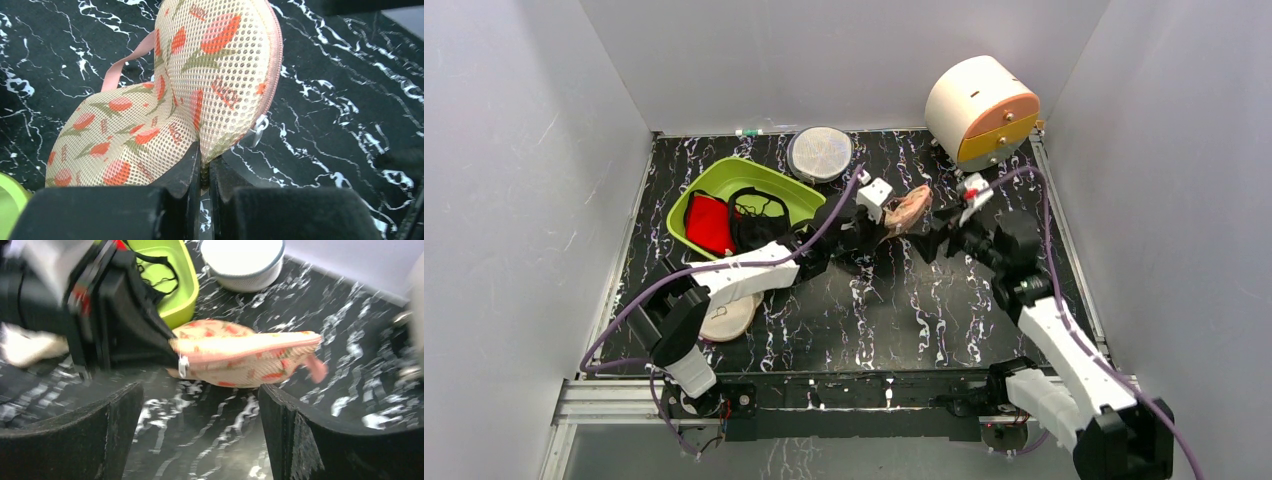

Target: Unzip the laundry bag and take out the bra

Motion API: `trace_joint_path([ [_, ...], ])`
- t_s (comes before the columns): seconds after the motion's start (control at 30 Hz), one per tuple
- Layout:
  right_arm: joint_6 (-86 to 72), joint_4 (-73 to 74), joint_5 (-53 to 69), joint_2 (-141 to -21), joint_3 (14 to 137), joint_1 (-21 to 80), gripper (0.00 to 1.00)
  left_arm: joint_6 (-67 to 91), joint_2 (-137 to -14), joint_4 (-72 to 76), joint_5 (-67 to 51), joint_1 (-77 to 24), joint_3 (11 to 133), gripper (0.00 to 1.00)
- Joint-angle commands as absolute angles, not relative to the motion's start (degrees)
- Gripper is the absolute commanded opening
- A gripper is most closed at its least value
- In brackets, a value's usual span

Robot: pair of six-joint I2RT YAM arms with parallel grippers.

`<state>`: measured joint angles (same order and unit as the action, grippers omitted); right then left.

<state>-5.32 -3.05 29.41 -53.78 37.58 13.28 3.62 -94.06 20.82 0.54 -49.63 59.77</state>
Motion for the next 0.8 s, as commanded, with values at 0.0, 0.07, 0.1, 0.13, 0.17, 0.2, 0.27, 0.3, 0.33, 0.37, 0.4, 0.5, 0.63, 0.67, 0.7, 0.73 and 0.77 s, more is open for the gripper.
trace_joint_path([
  [0.0, 19.34, -20.43, 30.23, -46.69, 30.47, 15.39, 0.81, 12.10, -93.43, 17.20, -7.89, -46.29, 65.00, 0.00],
  [0.07, 25.04, -20.15, 29.94, -47.62, 30.45, 16.91, 0.80, 13.49, -93.76, 16.17, -10.32, -45.38, 66.30, 0.00],
  [0.1, 28.46, -20.39, 29.93, -48.16, 30.35, 17.59, 0.79, 14.05, -93.99, 16.06, -11.25, -44.97, 66.59, 0.00],
  [0.13, 30.84, -20.87, 30.03, -48.88, 30.33, 18.31, 0.77, 14.59, -94.06, 16.13, -12.06, -44.66, 66.68, 0.00],
  [0.17, 33.36, -21.06, 30.34, -49.73, 30.47, 19.20, 0.74, 15.02, -94.08, 16.17, -12.60, -44.31, 66.75, 0.00],
  [0.2, 35.44, -21.01, 30.40, -50.47, 30.74, 20.10, 0.72, 15.36, -94.11, 16.13, -13.10, -44.07, 66.90, 0.00],
  [0.27, 39.17, -21.72, 29.67, -51.89, 31.09, 22.09, 0.69, 15.95, -94.31, 15.84, -14.03, -43.72, 67.26, 0.00],
  [0.3, 40.78, -22.44, 29.03, -52.56, 31.01, 22.75, 0.68, 16.14, -94.43, 15.64, -14.64, -43.57, 67.47, 0.00],
  [0.33, 43.03, -22.76, 28.63, -53.27, 31.00, 23.24, 0.67, 16.23, -94.52, 15.38, -15.18, -43.39, 67.76, 0.00],
  [0.37, 45.45, -22.95, 27.98, -54.09, 31.13, 23.78, 0.65, 16.37, -94.56, 15.12, -15.84, -43.27, 67.98, 0.00],
  [0.4, 47.21, -23.35, 27.14, -54.86, 31.28, 24.25, 0.63, 16.49, -94.57, 15.12, -16.34, -43.18, 68.02, 0.00],
  [0.5, 51.61, -23.32, 25.72, -56.96, 32.84, 25.89, 0.59, 16.91, -94.59, 15.20, -17.20, -42.94, 68.13, 0.00],
  [0.63, 58.98, -20.89, 24.14, -59.21, 34.73, 27.65, 0.55, 17.85, -95.06, 15.40, -18.77, -42.40, 68.32, 0.00],
  [0.67, 60.26, -20.98, 23.63, -59.55, 34.87, 27.94, 0.55, 18.10, -95.28, 15.43, -19.21, -42.25, 68.51, 0.00],
  [0.7, 61.42, -20.88, 23.23, -59.77, 35.01, 28.09, 0.55, 18.43, -95.54, 15.27, -19.74, -42.06, 68.66, 0.00],
  [0.73, 62.66, -20.79, 22.80, -59.90, 35.16, 28.32, 0.56, 18.78, -95.87, 15.10, -20.16, -41.97, 68.95, 0.00],
  [0.77, 63.30, -20.70, 22.31, -60.16, 35.28, 28.52, 0.56, 19.15, -96.15, 14.94, -20.73, -41.86, 69.25, 0.00],
])
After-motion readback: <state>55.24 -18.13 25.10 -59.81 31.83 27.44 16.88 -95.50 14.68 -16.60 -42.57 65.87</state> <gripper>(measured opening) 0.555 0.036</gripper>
